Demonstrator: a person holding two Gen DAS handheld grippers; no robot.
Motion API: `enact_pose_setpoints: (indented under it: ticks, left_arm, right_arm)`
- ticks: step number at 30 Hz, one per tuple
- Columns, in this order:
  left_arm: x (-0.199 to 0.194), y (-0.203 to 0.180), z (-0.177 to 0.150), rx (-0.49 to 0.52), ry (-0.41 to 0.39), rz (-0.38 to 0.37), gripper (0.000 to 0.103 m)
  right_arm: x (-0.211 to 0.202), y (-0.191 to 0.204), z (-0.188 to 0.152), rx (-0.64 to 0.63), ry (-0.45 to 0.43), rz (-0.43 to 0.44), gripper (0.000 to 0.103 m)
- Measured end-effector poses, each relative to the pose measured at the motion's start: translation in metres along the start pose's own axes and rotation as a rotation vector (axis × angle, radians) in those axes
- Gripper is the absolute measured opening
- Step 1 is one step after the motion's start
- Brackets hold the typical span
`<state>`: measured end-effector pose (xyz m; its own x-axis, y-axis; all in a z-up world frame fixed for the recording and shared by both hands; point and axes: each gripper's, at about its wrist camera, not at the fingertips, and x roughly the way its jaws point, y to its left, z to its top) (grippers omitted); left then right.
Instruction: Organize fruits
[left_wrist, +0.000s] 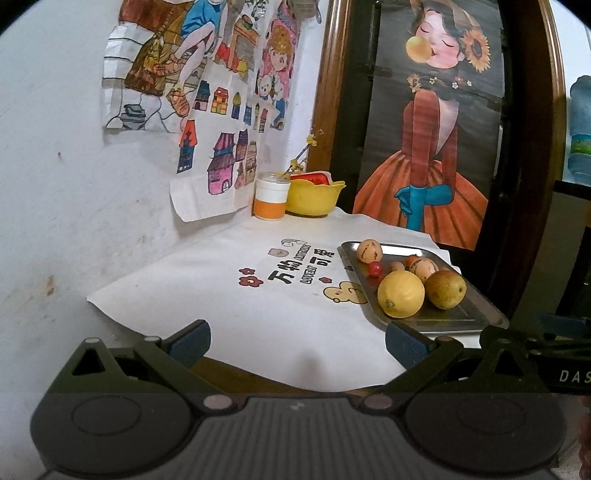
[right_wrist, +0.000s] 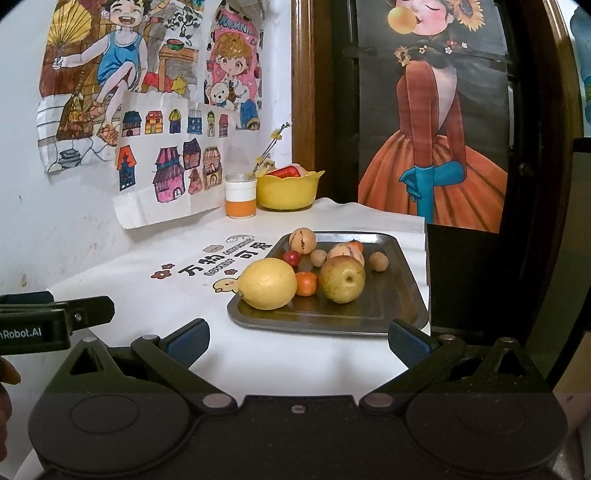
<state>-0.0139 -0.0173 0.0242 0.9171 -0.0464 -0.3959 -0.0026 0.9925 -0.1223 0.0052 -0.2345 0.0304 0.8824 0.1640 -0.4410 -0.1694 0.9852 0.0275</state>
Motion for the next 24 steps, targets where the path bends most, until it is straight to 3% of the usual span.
enact_pose_setpoints:
  ticks: [24]
  left_arm:
    - [0.000, 0.014, -0.007, -0.002, 0.021, 0.032, 0.103]
  right_arm:
    - [0.000, 0.001, -0.003, -0.005, -0.009, -0.019, 0.102]
